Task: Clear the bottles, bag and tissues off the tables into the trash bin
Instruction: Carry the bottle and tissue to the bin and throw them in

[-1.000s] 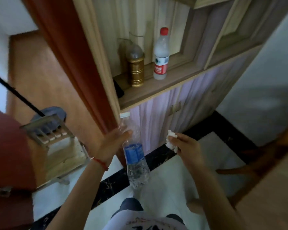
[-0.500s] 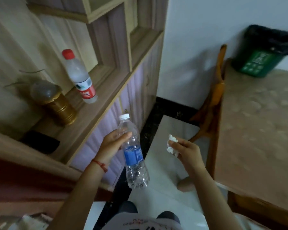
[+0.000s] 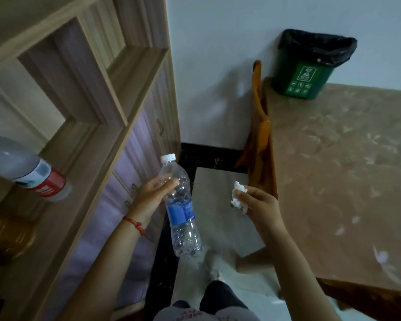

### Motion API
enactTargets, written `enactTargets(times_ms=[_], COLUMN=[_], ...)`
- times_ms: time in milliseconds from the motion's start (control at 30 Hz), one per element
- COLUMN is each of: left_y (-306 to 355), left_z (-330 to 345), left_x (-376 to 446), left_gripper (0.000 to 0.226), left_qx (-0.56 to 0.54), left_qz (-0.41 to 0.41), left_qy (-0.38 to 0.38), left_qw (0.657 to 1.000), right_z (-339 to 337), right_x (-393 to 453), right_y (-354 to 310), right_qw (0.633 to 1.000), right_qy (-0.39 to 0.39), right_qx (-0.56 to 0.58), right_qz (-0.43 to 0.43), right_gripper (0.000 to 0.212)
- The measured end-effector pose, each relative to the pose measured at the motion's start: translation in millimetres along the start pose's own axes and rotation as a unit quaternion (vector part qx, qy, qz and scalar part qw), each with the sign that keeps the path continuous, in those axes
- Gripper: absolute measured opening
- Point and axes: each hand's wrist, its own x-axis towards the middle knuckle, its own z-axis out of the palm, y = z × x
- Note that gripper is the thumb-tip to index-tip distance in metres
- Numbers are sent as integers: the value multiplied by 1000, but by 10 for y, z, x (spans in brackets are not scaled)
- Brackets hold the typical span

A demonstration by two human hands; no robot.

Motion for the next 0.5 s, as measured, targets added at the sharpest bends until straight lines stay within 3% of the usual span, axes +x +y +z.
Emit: enactTargets(times_ms=[100, 200, 300, 400, 500], left_y=[95, 227, 354, 474, 619], left_z=[152, 307, 451, 555, 640], left_x=[363, 741, 1100, 1439, 1743], left_gripper=[19, 38, 31, 7, 10], left_qx=[-18, -15, -25, -33, -21], left_qz=[10, 5, 9, 16, 19], left_qy=[-2, -5, -1, 9, 6], left_qw=[1000, 1000, 1000, 999, 1000], right_z=[-8, -51, -133, -167, -125], right_x=[402, 775, 1126, 1457, 1753], right_y=[-167, -389, -603, -819, -985], right_qw=[1000, 1000, 999, 999, 1000], right_qy=[-3, -6, -5, -11, -8], right_qx=[7, -5, -38, -45, -16], right_qz=[-7, -10, -16, 11, 13], right_gripper=[13, 8, 6, 12, 8])
